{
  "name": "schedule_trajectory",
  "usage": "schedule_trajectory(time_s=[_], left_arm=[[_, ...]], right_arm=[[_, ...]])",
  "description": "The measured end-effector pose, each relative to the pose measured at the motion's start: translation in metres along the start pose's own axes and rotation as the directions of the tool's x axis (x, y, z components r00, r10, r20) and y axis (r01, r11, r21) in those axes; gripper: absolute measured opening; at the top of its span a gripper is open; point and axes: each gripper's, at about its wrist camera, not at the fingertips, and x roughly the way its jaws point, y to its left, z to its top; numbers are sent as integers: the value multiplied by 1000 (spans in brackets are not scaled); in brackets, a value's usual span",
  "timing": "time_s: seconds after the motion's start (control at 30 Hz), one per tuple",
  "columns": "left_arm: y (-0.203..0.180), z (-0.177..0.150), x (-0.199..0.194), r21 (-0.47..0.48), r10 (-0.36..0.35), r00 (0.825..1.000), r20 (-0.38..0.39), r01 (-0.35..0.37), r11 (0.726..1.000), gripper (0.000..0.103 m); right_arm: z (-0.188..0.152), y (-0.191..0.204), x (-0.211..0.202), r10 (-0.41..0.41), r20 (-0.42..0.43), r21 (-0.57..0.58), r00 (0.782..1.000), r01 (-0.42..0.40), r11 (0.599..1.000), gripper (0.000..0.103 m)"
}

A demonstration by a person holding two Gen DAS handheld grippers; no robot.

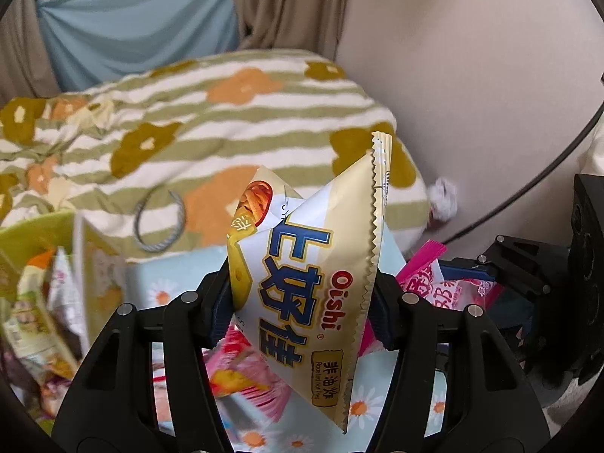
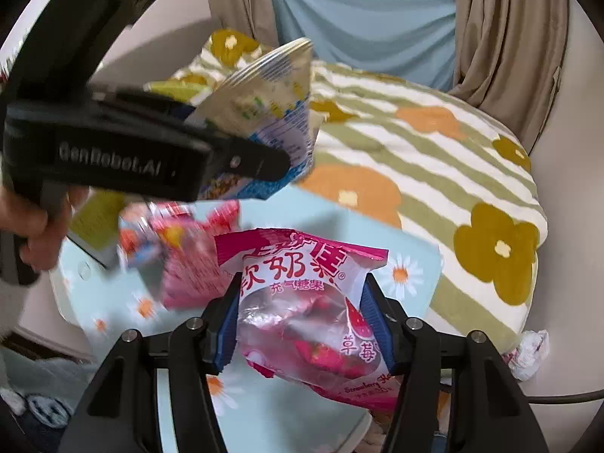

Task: Organize snacks
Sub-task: 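Carry both bags over the cardboard box and open both tools to drop them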

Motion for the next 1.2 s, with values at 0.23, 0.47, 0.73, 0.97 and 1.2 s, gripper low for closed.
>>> schedule_trajectory(time_s=[0.23, 0.47, 0.73, 0.97, 1.2], left_arm=[[58, 5, -66, -44, 65, 994, 88, -62, 997, 58], [157, -13, -117, -147, 151, 982, 114, -134, 980, 58], [262, -37, -135, -194, 262, 962, 79, -243, 950, 58], [331, -45, -102, -185, 241, 970, -12, -239, 953, 59], [353, -51, -83, -170, 208, 978, -20, -208, 963, 103]], right_arm=[[44, 44, -23, 5, 68, -47, 998, -1, 999, 54], [106, 104, -6, 59, 89, -35, 994, -57, 998, 54], [157, 168, 39, 77, 112, 9, 991, -79, 997, 54], [188, 191, 86, 46, 90, 125, 995, -57, 990, 54], [197, 198, 113, -16, 56, 246, 998, 2, 969, 54]])
